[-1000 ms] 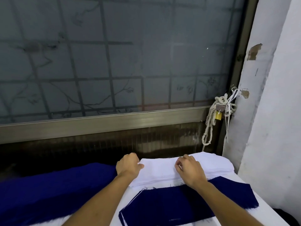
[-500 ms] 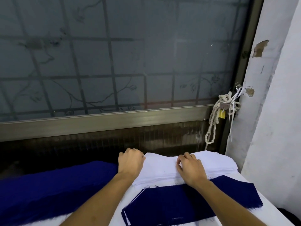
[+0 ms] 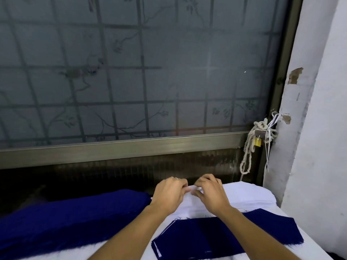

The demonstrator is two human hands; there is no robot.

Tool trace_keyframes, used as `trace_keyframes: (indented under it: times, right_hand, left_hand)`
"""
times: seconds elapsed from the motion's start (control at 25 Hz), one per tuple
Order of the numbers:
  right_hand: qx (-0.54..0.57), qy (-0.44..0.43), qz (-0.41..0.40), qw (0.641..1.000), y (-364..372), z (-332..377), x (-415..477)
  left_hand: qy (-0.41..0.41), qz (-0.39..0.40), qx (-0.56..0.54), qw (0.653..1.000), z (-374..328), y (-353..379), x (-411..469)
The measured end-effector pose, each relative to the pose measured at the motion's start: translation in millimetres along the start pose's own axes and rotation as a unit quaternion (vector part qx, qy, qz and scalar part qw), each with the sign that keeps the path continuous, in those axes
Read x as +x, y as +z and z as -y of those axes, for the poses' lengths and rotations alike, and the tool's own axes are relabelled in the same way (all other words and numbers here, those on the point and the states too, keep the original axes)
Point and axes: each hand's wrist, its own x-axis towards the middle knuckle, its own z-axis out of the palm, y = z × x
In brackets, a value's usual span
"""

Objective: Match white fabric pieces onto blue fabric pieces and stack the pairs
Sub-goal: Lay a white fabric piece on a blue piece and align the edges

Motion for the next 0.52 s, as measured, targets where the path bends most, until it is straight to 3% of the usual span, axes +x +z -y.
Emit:
trace_keyframes:
  times: [0.12,0.4,0.52]
  right_hand:
    - [0.028,0.048,0.024,0.998,-22.4,-1.5,-7.9]
    - [0.007,0.044,0.027,0.999,-68.8,17.1,-41.4]
    - [-0.009,0.058,0.076,0.995,-77.5,25.0,-63.9]
  left_hand:
    - [-0.045,-0.040,-0.050,0.997,13.1,-25.8,-10.8]
    - [-0.163,-0.083,-0.112,0.977,60.6,-91.1,-67.6]
    - [-0.198,-0.110,-0.123,0.966,80.9,-115.6,-102.1]
